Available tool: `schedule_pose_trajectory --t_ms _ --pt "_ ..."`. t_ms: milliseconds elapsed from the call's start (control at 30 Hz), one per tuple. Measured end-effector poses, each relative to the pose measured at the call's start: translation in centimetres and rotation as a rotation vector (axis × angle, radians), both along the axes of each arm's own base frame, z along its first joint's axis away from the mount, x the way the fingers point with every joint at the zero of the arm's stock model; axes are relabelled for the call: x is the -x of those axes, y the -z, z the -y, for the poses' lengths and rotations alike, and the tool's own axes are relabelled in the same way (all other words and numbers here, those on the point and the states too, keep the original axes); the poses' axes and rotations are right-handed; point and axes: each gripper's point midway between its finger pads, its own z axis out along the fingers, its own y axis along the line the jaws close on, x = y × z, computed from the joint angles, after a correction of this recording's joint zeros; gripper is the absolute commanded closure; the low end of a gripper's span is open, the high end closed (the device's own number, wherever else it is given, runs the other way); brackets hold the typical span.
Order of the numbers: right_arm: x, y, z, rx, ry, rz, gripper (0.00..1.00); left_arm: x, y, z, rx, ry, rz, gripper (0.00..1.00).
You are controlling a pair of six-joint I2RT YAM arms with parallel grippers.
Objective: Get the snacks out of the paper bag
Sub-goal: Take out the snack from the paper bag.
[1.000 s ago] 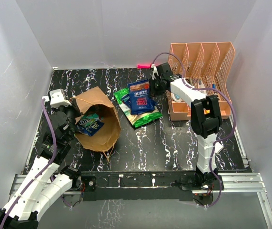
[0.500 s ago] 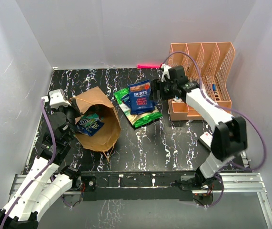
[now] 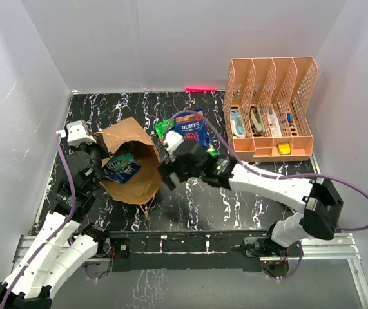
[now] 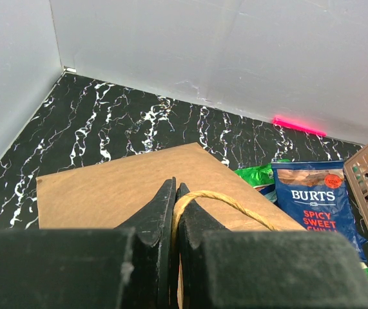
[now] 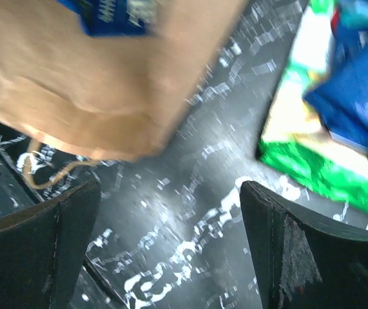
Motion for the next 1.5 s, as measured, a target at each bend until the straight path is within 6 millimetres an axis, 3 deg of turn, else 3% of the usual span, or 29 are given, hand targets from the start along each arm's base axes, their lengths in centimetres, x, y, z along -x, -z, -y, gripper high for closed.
schedule_pose_trajectory --t_ms 133,267,333,433,600,767,1100,1233,1300,1500 --pt "3.1 -3.3 -5.6 0.009 -0.143 0.212 0.06 0.0 0.0 0.0 0.000 0.000 0.000 1.00" --pt "7.0 -5.6 -9.6 -0.040 -0.352 0.421 0.02 0.1 0.0 0.0 0.000 0.000 0.000 1.00" --pt "8.3 -5.4 -10.6 -0.054 -0.466 0.507 0.01 0.1 0.0 -0.1 0.002 0.000 0.000 1.00" --pt "8.5 -4.6 -11.2 -0.034 -0.565 0.612 0.01 0.2 -0.1 -0.1 0.005 0.000 0.002 1.00" --pt "6.9 -4.0 -13.8 0.009 -0.665 0.817 0.01 0.4 -0.1 -0.1 0.008 0.000 0.004 1.00" --pt "5.0 -1.2 -15.6 0.035 -0.824 0.915 0.06 0.4 -0.2 -0.2 0.009 0.000 0.006 1.00" --pt "-3.5 1.4 -18.4 0.132 -0.874 1.020 0.01 0.5 -0.3 -0.3 0.012 -0.004 0.011 1.00" --pt "-5.3 3.4 -19.8 0.178 -0.889 1.029 0.03 0.5 -0.3 -0.3 0.012 -0.004 0.012 1.00" --pt "-6.1 4.1 -20.5 0.190 -0.896 1.025 0.09 0.5 -0.3 -0.3 0.012 -0.004 0.012 1.00" --pt "-7.0 5.3 -21.7 0.169 -0.920 1.010 0.42 0.6 -0.4 -0.3 0.013 -0.002 0.015 1.00"
